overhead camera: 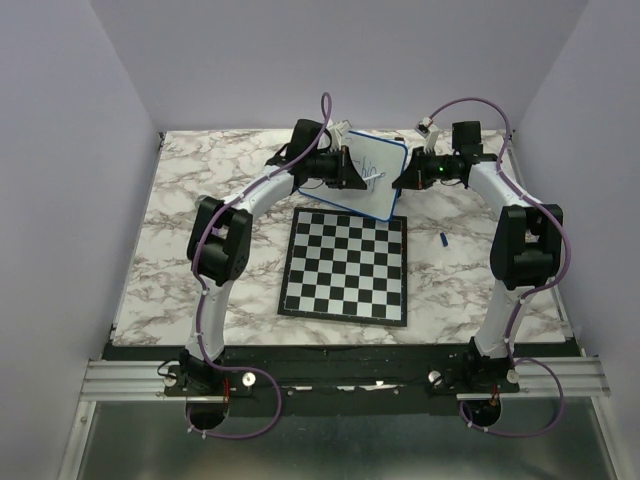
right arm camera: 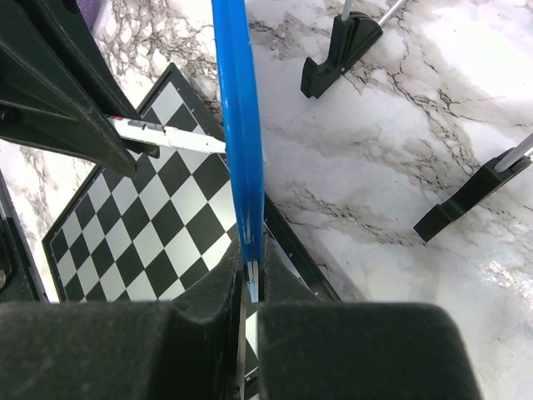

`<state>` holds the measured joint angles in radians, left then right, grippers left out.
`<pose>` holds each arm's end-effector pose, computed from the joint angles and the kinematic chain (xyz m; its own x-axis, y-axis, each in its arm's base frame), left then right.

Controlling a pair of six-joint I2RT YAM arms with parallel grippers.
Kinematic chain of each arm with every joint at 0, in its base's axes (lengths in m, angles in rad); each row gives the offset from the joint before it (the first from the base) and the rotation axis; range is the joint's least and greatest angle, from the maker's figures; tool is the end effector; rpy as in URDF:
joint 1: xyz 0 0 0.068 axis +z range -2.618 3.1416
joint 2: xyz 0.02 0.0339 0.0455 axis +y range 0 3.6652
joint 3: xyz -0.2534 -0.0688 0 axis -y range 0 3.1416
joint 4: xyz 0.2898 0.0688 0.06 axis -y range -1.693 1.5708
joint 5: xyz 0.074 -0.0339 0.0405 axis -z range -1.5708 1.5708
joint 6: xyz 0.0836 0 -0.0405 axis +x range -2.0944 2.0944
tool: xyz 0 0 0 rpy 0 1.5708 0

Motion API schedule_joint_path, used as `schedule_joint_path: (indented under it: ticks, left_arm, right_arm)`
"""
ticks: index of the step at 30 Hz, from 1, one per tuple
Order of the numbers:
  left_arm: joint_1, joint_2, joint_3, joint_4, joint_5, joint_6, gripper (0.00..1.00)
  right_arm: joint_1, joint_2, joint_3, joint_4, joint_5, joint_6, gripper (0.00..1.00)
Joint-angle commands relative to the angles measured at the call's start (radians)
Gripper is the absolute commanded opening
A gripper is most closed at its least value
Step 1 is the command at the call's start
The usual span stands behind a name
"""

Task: Write a sentence on the whiteboard

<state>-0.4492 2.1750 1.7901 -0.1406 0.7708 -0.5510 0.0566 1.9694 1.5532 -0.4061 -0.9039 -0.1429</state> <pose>0.4890 -0.3004 0.2016 -0.8323 -0.0157 -0.5541 0.4914 0.4416 -0.7507 0.4887 0.0935 0.1926 -0.6431 -0.1247 -0.7556 -0.6672 0.5754 0.4729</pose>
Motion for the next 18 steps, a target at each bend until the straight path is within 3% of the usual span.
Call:
schedule_joint_path:
  ticks: [1,18]
  left_arm:
    - [0.015,0.0,-0.032,0.013,-0.067,-0.007,0.0]
    - [0.015,-0.007,-0.063,-0.014,-0.056,0.025,0.0]
  right_arm:
    - [0.008,-0.009,0.027,-0.014,-0.052,-0.012,0.0]
    - [0.008,-0.009,0.028,-0.017,-0.053,-0.012,0.0]
